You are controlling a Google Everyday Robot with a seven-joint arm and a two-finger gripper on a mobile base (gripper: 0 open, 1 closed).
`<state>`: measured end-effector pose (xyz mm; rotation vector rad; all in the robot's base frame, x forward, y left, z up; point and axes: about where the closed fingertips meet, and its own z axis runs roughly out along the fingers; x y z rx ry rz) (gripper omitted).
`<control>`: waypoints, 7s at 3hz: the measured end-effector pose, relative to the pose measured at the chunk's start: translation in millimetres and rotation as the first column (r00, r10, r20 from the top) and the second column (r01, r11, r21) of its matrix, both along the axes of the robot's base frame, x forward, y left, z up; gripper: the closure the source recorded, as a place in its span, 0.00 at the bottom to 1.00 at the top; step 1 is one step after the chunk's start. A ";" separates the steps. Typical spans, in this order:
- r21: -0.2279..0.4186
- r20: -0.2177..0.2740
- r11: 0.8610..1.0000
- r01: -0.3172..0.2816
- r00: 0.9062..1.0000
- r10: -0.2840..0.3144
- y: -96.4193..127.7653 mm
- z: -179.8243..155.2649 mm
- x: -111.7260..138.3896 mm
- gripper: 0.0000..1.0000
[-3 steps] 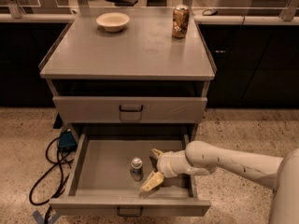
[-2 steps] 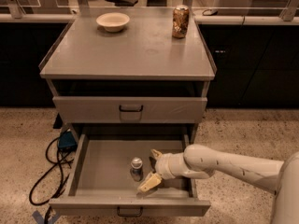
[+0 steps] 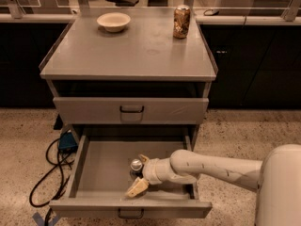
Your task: Pick redbull can from middle drawer and place on counter
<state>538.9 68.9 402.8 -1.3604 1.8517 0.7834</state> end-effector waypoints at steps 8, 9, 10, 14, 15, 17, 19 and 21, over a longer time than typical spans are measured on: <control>0.006 0.160 0.999 -0.033 0.987 0.031 -45.2 168.6 -14.7 1.00; 0.021 0.215 0.994 -0.104 0.972 0.097 -41.3 226.3 -10.4 1.00; 0.026 0.255 0.979 -0.204 0.948 0.191 -21.9 285.7 1.7 1.00; 0.083 0.311 0.960 -0.268 0.922 0.231 -14.2 392.1 38.7 1.00; 0.095 0.304 0.953 -0.287 0.920 0.246 -25.0 445.7 65.5 1.00; 0.106 0.428 0.968 -0.227 0.889 0.161 -54.2 522.7 115.3 1.00; 0.058 0.412 0.970 -0.235 0.891 0.191 -50.2 537.1 129.5 1.00; -0.193 0.146 0.940 -0.281 0.939 0.311 -17.3 491.6 180.6 1.00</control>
Offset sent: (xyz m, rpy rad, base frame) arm 0.0000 0.0000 0.0000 0.0000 0.0000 0.0001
